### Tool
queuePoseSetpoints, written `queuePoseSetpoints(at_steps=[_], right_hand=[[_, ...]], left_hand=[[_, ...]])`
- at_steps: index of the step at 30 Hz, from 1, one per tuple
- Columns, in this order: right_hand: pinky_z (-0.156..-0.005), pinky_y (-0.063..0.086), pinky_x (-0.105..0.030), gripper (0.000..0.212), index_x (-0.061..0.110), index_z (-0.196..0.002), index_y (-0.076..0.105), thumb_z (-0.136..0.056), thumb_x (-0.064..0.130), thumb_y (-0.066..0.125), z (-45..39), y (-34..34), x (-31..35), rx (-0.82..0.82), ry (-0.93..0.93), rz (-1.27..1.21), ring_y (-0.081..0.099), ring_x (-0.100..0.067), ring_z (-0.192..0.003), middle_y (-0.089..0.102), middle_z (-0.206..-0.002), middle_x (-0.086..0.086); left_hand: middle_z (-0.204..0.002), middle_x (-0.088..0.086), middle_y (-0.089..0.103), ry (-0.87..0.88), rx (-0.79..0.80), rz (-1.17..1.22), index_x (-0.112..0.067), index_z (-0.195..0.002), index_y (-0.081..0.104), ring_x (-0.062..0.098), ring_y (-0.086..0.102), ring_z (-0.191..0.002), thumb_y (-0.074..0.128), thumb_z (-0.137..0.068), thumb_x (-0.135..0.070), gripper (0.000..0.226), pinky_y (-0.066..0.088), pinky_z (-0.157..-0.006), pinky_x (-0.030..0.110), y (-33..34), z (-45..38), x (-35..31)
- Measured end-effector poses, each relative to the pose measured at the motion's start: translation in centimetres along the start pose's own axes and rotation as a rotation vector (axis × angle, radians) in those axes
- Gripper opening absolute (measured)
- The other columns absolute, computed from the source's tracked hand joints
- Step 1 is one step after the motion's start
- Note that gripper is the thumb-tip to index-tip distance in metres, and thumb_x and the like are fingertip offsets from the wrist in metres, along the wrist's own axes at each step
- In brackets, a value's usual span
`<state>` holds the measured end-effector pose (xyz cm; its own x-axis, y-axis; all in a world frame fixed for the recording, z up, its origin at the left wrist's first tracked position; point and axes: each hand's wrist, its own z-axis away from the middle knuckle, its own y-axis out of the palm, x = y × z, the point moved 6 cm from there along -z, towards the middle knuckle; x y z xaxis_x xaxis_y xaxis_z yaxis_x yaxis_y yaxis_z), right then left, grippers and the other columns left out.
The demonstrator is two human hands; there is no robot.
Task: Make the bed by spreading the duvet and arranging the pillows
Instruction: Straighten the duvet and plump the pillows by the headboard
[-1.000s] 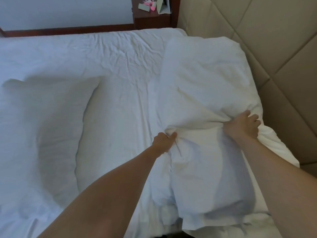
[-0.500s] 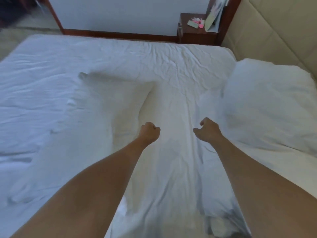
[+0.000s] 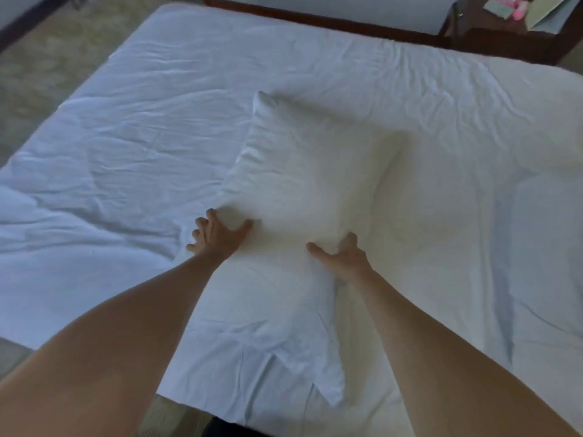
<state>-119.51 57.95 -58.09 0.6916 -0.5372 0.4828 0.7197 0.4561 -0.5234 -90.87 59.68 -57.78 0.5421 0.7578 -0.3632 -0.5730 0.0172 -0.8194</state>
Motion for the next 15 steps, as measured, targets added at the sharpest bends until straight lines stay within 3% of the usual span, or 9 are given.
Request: queuePoseSetpoints(at_steps=[3,5,7,10,15], right_hand=[[-0.108,0.041,-0.045,0.128,0.016,-0.155,-0.005,-0.067,0.079,0.063,-1.4,2.3,-0.2,-0.073,0.104,-0.08,0.036,-0.035,-0.139,0.029,-0.153,-0.017],[-0.105,0.042,-0.043,0.117,0.011,-0.152,0.012,-0.07,0.078,0.062,-1.9,2.6,-0.2,-0.17,0.12,-0.08,0.043,-0.036,-0.132,0.039,-0.146,-0.018],[-0.099,0.043,-0.04,0.094,0.006,-0.142,0.029,-0.081,0.071,0.058,-2.3,2.9,0.3,-0.238,0.085,-0.112,0.052,-0.037,-0.123,0.05,-0.137,-0.017],[-0.103,0.038,-0.04,0.067,0.005,-0.143,0.041,-0.1,0.055,0.036,-2.8,2.8,0.9,-0.337,0.035,-0.101,0.051,-0.038,-0.125,0.054,-0.138,-0.02],[-0.105,0.037,-0.041,0.06,0.004,-0.138,0.052,-0.105,0.045,0.023,-1.6,-1.0,0.4,-0.474,0.09,-0.2,0.05,-0.038,-0.127,0.055,-0.138,-0.02]], left_hand=[[-0.142,0.014,0.04,-0.081,0.109,0.115,-0.018,-0.141,0.03,0.036,0.037,-0.133,0.048,-0.051,-0.095,0.121,0.029,-0.11,0.052,0.8,-3.1,2.2],[-0.143,0.014,0.042,-0.084,0.168,0.122,-0.015,-0.143,0.03,0.035,0.04,-0.133,0.039,-0.048,-0.099,0.127,0.032,-0.11,0.052,1.8,-4.2,2.6],[-0.144,0.015,0.044,-0.1,0.185,0.142,-0.011,-0.143,0.034,0.035,0.04,-0.133,0.036,-0.061,-0.096,0.118,0.031,-0.11,0.051,2.7,-4.8,2.6],[-0.142,0.021,0.047,-0.08,0.184,0.238,-0.004,-0.141,0.04,0.037,0.044,-0.13,0.037,-0.085,-0.076,0.092,0.033,-0.11,0.043,3.1,-4.5,1.5],[-0.131,0.02,0.057,-0.052,0.018,0.206,-0.004,-0.131,0.053,0.039,0.053,-0.119,0.033,-0.096,-0.062,0.07,0.04,-0.099,0.041,0.8,-1.6,-1.7]])
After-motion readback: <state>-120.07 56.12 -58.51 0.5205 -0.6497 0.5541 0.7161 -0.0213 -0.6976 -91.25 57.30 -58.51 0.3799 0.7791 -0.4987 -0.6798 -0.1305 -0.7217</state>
